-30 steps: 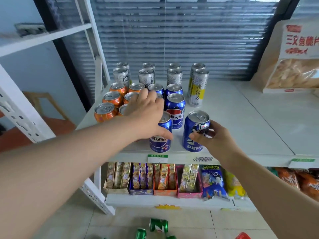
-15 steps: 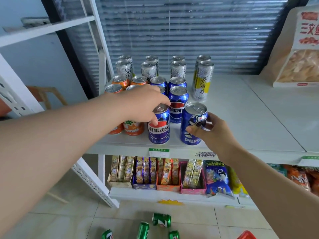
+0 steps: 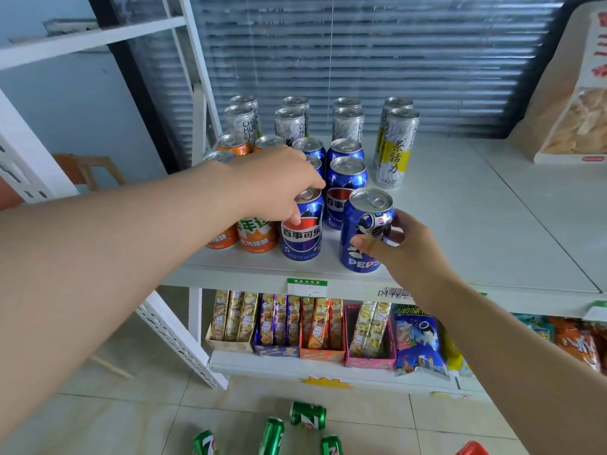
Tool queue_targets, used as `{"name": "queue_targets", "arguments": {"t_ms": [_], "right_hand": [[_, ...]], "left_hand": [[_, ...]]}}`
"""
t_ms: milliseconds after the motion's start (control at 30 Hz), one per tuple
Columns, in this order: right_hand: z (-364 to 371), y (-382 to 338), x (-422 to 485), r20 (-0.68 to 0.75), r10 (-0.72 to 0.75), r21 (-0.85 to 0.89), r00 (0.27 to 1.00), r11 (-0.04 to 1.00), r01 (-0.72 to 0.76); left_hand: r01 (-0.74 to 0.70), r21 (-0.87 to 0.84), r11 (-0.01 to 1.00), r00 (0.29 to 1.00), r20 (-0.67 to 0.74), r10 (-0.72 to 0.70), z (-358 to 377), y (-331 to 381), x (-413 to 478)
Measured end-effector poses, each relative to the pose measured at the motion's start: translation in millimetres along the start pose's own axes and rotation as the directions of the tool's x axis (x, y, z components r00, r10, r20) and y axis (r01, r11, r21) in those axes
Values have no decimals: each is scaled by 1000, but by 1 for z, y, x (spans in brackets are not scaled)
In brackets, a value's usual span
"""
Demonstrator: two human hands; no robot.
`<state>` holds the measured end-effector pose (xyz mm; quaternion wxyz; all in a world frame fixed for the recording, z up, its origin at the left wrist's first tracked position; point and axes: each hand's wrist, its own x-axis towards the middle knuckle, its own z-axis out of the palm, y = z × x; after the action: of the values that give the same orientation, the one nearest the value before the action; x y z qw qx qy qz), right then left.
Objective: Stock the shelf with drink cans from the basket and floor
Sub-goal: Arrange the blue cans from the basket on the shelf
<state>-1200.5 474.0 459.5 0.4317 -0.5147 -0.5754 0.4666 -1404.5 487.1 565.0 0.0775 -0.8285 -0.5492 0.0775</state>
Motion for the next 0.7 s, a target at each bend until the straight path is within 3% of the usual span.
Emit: {"name": "queue_targets", "arguments": {"t_ms": [400,567,700], "right_hand": [[1,-2,-2,-15,1,-26,1000,1000,-2],[0,-5,-4,-39,10,-68,999,998,-13],[-4,-10,-7,-156,-12,-289,988,957,-34]], "left_hand": [[-118,184,976,991,-47,128,2,-7,-8],[-78,116,990,994,-73,86,7,-10,-8],[-38,9,999,996,-82,39,9,-12,-2]]}}
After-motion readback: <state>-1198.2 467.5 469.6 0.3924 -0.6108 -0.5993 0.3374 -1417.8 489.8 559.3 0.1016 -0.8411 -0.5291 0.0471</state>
